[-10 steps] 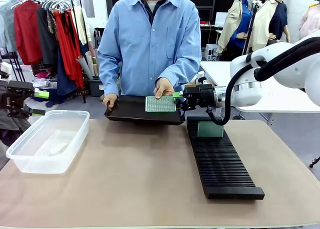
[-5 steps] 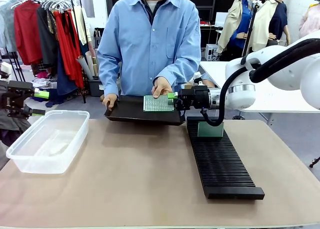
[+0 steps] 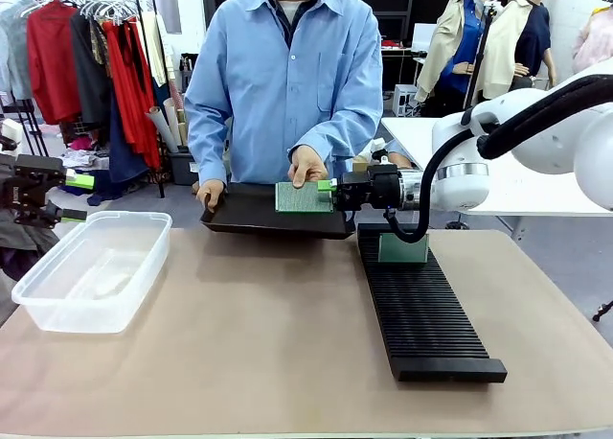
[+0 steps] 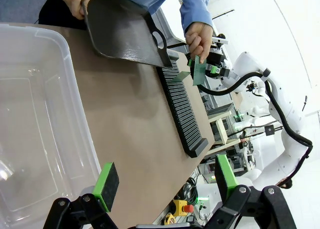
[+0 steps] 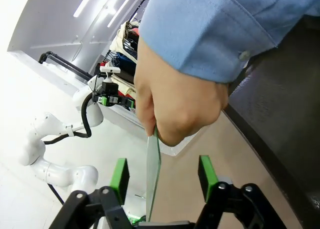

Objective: Sort PCBs into racks and boxes based on the side picked up.
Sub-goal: Pick up the Blank PCB handed by the Human.

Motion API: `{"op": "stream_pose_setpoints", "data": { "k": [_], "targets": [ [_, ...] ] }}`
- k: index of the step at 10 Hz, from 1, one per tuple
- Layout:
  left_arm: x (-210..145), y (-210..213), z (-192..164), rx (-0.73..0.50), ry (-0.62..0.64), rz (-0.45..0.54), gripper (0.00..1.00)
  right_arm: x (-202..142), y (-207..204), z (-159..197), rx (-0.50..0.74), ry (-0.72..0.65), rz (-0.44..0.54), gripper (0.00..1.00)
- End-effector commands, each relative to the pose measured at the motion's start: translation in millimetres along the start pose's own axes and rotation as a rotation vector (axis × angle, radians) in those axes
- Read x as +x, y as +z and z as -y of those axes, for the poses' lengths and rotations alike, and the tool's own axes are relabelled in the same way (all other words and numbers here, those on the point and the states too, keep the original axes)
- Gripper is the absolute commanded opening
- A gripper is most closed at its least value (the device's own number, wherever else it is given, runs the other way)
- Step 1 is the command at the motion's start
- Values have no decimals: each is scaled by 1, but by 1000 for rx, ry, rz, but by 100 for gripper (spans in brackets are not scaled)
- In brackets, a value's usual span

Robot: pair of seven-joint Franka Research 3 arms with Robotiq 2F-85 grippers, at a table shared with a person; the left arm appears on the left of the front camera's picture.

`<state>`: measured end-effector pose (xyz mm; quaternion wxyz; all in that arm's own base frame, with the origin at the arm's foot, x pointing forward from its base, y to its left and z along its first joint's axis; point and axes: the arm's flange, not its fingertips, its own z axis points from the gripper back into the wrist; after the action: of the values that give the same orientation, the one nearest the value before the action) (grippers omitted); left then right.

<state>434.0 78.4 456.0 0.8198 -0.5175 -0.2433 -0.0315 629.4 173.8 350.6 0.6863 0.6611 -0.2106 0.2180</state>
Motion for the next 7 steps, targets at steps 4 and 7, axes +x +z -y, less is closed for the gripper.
{"op": "stream_pose_setpoints", "data": {
  "k": [4,7],
  "targets": [
    [-1,1,2,-5,-3,-1,100,9,-4,4,7,4,25,0],
    [-1,1,2,-5,-3,-1,100,13,-5,3,13,9,19,0]
  ]
}}
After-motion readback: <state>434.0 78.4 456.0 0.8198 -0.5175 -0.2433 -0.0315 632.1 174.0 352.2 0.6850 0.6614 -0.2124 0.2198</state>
